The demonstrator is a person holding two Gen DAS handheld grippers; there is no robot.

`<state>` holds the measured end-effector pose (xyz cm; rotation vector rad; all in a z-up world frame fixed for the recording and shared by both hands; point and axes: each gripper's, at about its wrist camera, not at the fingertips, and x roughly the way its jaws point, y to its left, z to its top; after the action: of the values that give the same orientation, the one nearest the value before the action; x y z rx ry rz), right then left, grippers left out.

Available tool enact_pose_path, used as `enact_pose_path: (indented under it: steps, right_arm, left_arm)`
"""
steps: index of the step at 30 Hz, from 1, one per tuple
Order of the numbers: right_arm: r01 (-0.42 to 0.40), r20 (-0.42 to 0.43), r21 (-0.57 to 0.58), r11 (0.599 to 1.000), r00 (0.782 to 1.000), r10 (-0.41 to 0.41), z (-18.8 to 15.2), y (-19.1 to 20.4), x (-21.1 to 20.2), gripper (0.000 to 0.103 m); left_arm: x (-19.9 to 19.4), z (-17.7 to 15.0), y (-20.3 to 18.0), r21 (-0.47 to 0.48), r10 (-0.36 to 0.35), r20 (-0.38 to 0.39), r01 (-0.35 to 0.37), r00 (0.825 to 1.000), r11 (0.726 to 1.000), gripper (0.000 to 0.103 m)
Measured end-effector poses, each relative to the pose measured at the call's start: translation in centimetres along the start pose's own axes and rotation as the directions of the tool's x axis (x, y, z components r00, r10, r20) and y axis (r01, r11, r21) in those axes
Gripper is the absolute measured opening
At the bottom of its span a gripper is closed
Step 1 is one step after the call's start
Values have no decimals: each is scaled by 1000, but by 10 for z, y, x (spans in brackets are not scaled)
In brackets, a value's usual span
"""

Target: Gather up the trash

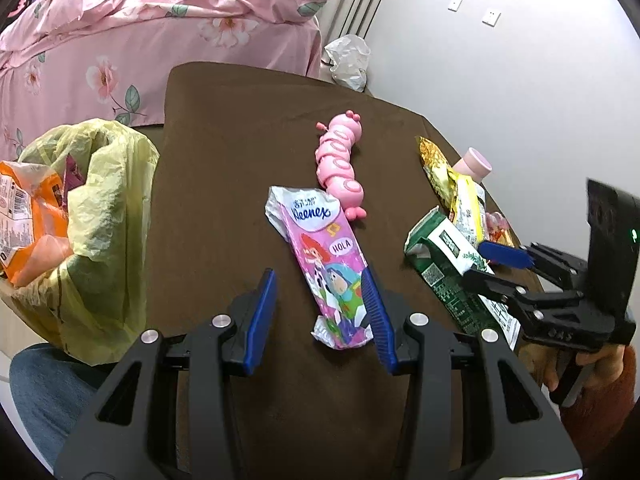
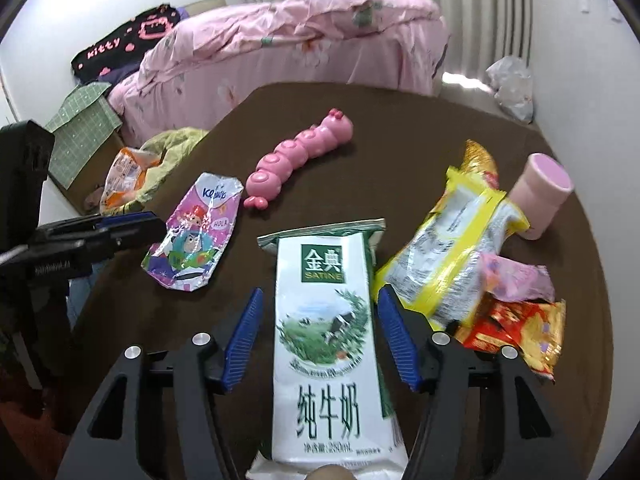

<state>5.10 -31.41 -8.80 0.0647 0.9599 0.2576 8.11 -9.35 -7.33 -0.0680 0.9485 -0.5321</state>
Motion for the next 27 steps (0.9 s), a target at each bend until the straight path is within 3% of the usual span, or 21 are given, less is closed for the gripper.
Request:
enact_pose_path:
  steps: [3, 5, 8, 14, 22, 27]
  right_arm:
    - [33, -62, -28, 999, 997, -34, 9, 1, 16, 56]
    - [19, -57, -39, 999, 998, -22, 13, 3, 16, 55]
    - [-26, 7, -58, 998, 1000, 27, 20, 7, -1, 53]
    - [-23, 181, -55, 998, 983, 32, 22, 6, -44, 52]
    - [-43, 288, -1, 999, 957, 42, 15, -3, -71, 52]
    - [-13, 324, -7, 1000, 946, 15, 13, -3, -80, 52]
  left_arm:
    - [0, -2, -1, 3, -4, -2, 4, 1000, 1000, 42]
    - [-1, -3, -2, 7, -4, 0, 4, 1000, 1000, 42]
    - [-3, -4, 1, -1, -3, 7, 3, 1000, 1000, 43]
    - [0, -4, 4, -27, -13, -1, 13, 1000, 1000, 43]
    - [10, 0, -6, -31, -36, -40, 35, 999, 999, 43]
    - [34, 27, 4, -81, 2, -60, -6, 998, 997, 42]
